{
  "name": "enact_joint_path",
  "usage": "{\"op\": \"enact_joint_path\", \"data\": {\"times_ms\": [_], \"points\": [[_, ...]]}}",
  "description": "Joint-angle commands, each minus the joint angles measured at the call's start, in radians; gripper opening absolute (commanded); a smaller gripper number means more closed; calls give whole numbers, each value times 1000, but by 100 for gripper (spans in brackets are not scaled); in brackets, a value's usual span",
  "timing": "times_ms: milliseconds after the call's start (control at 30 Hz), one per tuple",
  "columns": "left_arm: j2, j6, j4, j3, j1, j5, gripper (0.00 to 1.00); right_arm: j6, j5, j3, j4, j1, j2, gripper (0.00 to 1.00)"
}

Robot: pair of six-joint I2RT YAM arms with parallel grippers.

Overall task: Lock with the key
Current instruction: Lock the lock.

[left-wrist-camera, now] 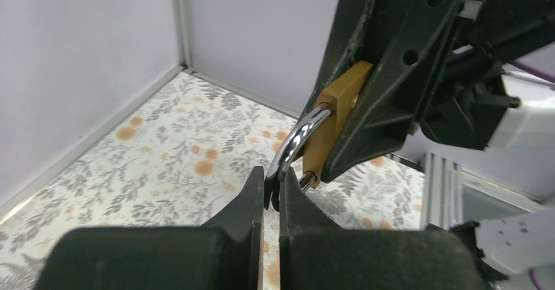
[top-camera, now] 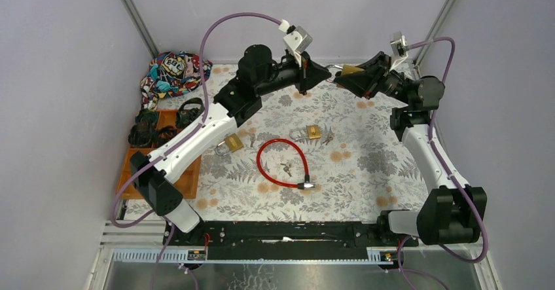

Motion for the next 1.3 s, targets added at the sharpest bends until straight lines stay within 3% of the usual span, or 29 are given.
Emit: {"op": "enact_joint_path", "data": {"times_ms": [0,133,233,333,400,500,533,567,767,900,1167,1267], "points": [[-4,-106,250,-96,-229,660,0,5,22,81,-179,99,-19,0],[-62,-41,205,-116,-157,637,0,-106,-77,114,-348,99,-74,0],[-83,-91,234,-115,-69,593,0,-131,-146,125,-400,91,-104,2],[-102,-175,285,-99,37,566,0,-227,-178,135,-548,67,-140,33],[-127,-167,277,-96,88,556,0,-304,-176,134,-654,42,-171,55],[-179,-127,247,-118,137,563,0,-381,-174,122,-757,4,-217,74],[-197,-113,232,-131,149,563,0,-393,-176,117,-773,-3,-231,94],[-212,-99,210,-146,161,563,0,-403,-186,114,-790,-11,-241,99],[-288,-51,143,-216,221,562,0,-584,-213,132,-1051,-28,-264,100],[-304,44,40,-210,232,519,0,-684,-245,131,-1133,-28,-285,99],[-311,51,48,-228,231,549,0,-564,-157,117,-907,-17,-295,99],[-305,34,58,-221,226,551,0,-572,-156,147,-904,1,-269,89]]}}
